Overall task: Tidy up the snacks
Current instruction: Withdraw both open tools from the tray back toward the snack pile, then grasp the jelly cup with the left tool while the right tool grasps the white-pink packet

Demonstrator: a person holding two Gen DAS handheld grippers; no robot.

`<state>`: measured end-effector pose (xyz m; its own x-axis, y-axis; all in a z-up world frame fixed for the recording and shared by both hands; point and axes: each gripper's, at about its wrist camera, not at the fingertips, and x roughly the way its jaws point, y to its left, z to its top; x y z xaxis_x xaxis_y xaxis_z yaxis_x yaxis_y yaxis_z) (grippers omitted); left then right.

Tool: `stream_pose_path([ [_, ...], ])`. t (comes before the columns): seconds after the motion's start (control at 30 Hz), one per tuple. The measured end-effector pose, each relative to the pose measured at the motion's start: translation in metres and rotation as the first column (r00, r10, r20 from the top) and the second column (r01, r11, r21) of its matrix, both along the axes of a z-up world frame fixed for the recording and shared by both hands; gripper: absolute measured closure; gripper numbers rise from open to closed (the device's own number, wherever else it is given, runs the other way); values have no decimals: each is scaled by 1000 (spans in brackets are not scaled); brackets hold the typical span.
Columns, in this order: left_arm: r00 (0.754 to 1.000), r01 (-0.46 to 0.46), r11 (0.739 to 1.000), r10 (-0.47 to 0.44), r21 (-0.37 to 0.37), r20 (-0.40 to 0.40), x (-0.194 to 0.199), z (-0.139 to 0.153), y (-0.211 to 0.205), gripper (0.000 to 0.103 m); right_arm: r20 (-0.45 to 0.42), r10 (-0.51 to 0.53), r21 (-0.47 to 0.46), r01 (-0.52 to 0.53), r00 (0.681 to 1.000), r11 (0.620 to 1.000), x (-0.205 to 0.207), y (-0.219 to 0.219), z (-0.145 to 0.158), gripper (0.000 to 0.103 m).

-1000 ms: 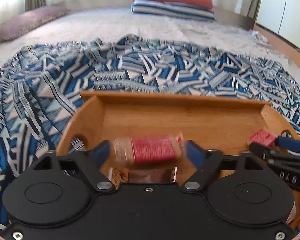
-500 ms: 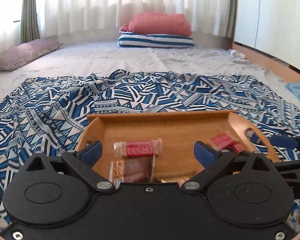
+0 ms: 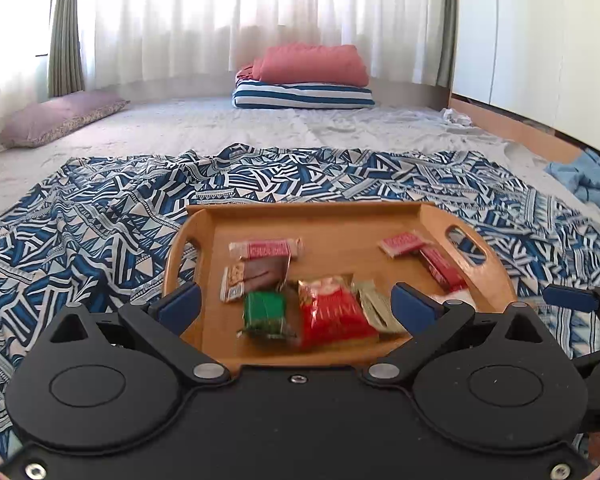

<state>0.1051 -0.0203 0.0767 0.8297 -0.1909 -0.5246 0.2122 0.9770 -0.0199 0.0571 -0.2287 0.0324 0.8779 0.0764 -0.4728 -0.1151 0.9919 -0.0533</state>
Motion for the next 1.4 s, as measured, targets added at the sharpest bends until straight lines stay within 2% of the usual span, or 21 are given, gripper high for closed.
stream_pose_path([
  [0.13,1000,-7,999,6,41,9,-16,-1,-3,2,-3,5,-19,-5,1000,1000,-15,1,-4,0],
  [0.4,1000,-7,999,8,41,-21,-40,-4,-4,2,-2,1,7,-1,1000,1000,-35,-2,-6,0],
  [0.57,999,-3,1000,4,16,-47,-57,-7,-1,2,-9,15,1,-15,1000,1000,-50,-1,-13,0],
  [0.8,997,-5,1000,8,30,-78,-65,-19,-1,2,-24,35,9,-34,999,999,-61,5,-23,0],
  [1.07,990,-80,997,82,16,-114,-47,-32,8,19,-19,20,-6,-21,1000,1000,-58,31,-33,0],
  [1.2,988,-107,994,108,15,-113,-32,-34,14,22,-33,8,30,-7,999,1000,-49,39,-36,0],
  [1.4,968,-174,983,160,-55,-195,-5,-46,26,36,-29,-7,70,9,1000,997,-41,44,-40,0],
])
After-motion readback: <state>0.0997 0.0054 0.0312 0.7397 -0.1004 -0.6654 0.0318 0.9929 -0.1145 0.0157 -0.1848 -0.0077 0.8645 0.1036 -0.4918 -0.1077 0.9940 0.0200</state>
